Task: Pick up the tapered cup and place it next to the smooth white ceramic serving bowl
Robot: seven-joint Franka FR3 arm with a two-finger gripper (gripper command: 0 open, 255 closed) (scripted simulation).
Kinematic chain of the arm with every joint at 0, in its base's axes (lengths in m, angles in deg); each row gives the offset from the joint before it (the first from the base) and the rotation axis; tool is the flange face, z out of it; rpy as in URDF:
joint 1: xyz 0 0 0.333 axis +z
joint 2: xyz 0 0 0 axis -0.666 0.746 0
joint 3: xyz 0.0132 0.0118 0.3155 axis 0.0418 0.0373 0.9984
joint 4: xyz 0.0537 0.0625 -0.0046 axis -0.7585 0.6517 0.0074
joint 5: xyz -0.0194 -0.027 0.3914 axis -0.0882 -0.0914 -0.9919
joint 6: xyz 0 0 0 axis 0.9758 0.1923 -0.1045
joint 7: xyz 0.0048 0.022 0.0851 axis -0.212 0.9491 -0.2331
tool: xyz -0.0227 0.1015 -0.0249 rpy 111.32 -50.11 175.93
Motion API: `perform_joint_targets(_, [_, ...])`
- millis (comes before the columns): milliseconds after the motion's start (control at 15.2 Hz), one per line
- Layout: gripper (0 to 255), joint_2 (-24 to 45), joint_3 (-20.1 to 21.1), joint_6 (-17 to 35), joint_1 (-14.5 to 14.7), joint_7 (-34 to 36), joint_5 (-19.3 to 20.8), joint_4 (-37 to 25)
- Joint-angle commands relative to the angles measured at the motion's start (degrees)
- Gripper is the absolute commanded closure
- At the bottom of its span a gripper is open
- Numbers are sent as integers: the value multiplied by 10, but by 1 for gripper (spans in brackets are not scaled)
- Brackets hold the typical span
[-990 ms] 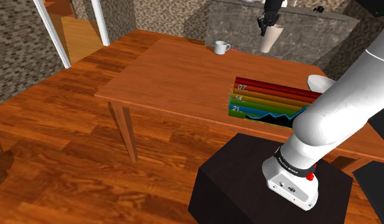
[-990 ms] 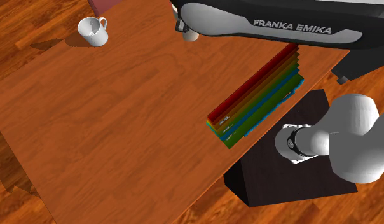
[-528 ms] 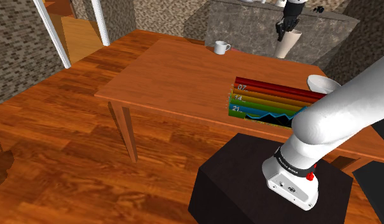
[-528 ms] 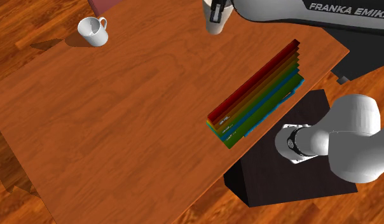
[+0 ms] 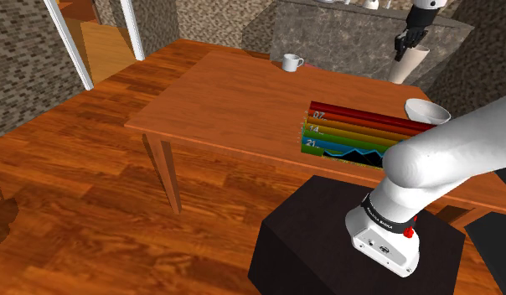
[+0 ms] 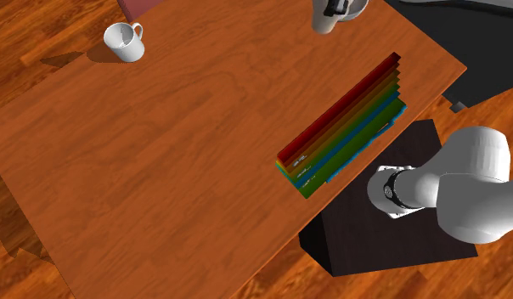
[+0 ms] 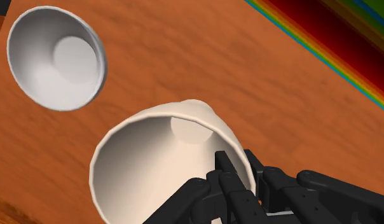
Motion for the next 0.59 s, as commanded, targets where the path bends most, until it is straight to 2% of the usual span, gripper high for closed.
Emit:
perform_joint_targets(0, [255, -25, -13, 0, -13, -20, 12, 19])
perform_joint_targets(528, [255, -91, -73, -8, -60, -109, 53, 49])
